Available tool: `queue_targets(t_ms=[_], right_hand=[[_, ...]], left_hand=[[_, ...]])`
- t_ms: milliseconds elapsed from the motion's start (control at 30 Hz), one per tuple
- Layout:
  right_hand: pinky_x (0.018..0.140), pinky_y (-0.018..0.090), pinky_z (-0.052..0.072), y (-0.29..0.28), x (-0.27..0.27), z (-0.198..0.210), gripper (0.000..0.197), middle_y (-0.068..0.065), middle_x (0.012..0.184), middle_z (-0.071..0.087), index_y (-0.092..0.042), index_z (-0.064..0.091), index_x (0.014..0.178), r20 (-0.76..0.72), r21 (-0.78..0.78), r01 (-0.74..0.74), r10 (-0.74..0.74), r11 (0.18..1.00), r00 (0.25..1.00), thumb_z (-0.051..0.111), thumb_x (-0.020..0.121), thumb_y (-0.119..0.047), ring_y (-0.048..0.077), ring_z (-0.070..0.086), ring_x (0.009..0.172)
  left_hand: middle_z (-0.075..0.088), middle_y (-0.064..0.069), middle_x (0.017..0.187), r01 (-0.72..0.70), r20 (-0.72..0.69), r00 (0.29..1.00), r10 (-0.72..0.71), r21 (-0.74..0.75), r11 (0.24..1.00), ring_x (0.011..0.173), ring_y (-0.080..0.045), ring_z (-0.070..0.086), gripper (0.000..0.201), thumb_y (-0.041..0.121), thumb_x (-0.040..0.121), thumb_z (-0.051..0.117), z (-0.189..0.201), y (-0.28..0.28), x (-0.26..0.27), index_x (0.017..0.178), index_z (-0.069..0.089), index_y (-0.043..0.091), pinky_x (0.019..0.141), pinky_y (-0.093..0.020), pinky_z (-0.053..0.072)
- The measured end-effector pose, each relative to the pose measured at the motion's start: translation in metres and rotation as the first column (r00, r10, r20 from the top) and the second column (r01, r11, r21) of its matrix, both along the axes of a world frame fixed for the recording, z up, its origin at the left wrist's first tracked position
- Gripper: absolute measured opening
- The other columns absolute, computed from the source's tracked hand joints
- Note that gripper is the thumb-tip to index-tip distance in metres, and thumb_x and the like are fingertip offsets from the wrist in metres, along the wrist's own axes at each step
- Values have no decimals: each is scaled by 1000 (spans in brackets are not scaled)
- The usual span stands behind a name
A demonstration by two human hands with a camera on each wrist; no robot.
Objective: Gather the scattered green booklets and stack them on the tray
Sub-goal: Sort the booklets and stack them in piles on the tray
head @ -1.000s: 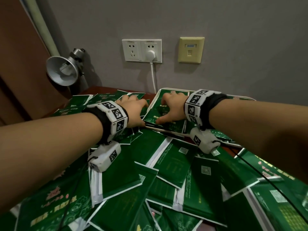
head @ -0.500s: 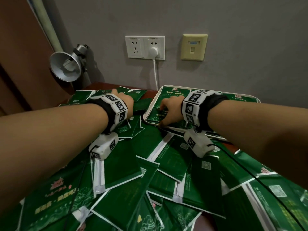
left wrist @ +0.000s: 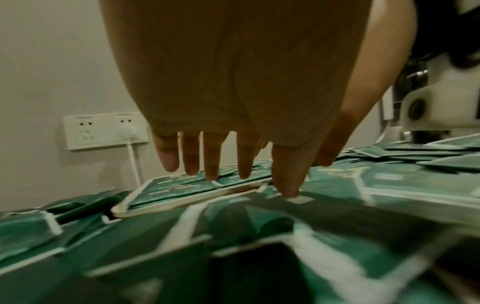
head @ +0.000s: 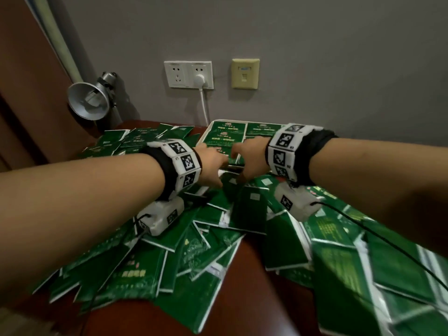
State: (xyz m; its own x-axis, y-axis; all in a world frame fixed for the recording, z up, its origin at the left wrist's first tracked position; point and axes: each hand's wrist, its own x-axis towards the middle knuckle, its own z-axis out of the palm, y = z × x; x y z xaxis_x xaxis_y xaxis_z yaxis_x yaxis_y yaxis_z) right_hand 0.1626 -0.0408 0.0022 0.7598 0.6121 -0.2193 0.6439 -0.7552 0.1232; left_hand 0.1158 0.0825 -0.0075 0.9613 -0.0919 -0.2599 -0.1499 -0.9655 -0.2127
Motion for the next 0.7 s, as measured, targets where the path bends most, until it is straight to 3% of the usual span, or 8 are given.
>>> queue_targets(t_ms=[100, 200, 300, 400, 500, 600, 700], right_hand=[[77, 28, 45, -45, -44, -5, 64, 7, 118, 63, -18, 52, 128, 32, -73, 18, -15, 997, 999, 70, 76, -51, 27, 61, 103], [76, 28, 46, -95, -91, -11, 61, 10, 121, 63, -13, 52, 126, -7, -167, 109, -112, 980, 994, 68, 80, -49, 27, 61, 106], [76, 18, 43, -143, -129, -18, 66, 6, 126, 61, -10, 50, 131, -76, -211, 183, -203, 960, 976, 69, 83, -50, 23, 59, 113], [79, 26, 50, -176, -152, -36, 83, 4, 118, 65, -13, 52, 129, -123, -221, 234, -265, 947, 956, 74, 68, -64, 22, 63, 104], [90, 34, 51, -194, -165, -56, 109, 5, 124, 61, -14, 38, 138, -87, -160, 238, -254, 958, 963, 74, 55, -75, 25, 61, 110], [99, 39, 47, -201, -175, -60, 121, 5, 140, 49, -17, 26, 148, -66, -103, 239, -246, 966, 967, 69, 55, -81, 28, 54, 121], [99, 40, 47, -203, -174, -60, 119, 3, 141, 49, -19, 26, 148, -57, -105, 233, -239, 967, 969, 69, 55, -81, 27, 54, 121]], left_hand=[[54, -11, 126, 54, -27, 998, -55, -20, 998, 117, -32, 47, 55, 46, 87, 64, -6, -37, -38, 132, 49, 18, 83, -31, 36], [46, -14, 129, 62, -74, 995, -66, -51, 997, 121, -33, 42, 67, 54, 83, 65, -27, -73, -77, 134, 44, 17, 93, -37, 39], [37, -15, 139, 87, -78, 992, -96, -105, 991, 128, -35, 36, 84, 60, 77, 68, -48, -108, -111, 143, 34, 19, 100, -42, 38], [28, -15, 149, 73, -102, 991, -90, -161, 984, 135, -38, 28, 92, 62, 77, 68, -59, -139, -133, 149, 25, 25, 107, -47, 33], [18, -15, 156, 5, -113, 993, -28, -198, 980, 141, -40, 20, 94, 61, 80, 64, -62, -154, -142, 153, 17, 28, 111, -47, 27], [9, -14, 161, -35, -124, 992, 9, -210, 977, 145, -38, 13, 94, 61, 82, 63, -64, -157, -145, 155, 11, 30, 115, -44, 20], [6, -13, 162, -53, -125, 992, 26, -218, 975, 147, -36, 11, 93, 60, 84, 62, -63, -159, -146, 155, 9, 31, 117, -43, 17]])
